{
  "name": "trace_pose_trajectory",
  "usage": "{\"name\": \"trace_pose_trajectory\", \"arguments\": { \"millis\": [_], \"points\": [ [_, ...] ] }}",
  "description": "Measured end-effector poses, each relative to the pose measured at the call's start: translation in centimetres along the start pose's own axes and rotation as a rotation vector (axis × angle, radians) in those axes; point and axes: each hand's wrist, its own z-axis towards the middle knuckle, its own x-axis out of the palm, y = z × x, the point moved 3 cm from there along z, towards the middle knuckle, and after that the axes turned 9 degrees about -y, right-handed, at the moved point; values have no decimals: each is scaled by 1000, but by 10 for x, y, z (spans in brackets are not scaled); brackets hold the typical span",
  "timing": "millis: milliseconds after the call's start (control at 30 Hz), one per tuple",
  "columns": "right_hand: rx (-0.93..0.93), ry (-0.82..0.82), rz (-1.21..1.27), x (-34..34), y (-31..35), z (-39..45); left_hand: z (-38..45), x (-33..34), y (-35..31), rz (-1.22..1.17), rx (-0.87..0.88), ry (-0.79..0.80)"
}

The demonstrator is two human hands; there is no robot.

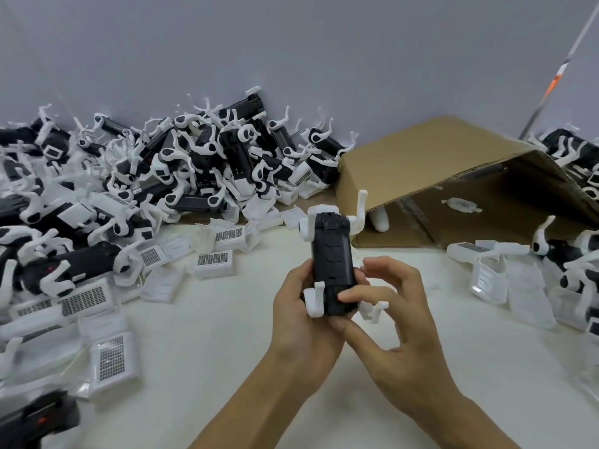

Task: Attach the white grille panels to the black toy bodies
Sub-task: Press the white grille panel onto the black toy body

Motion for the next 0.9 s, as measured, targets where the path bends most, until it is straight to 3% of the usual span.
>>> {"name": "trace_pose_trajectory", "arguments": {
  "millis": [400,900],
  "points": [
    [11,20,-15,1,-2,-1,0,-3,0,22,5,-35],
    [29,4,22,-1,-2,0,-1,-1,2,-2,-5,36]
  ]
}}
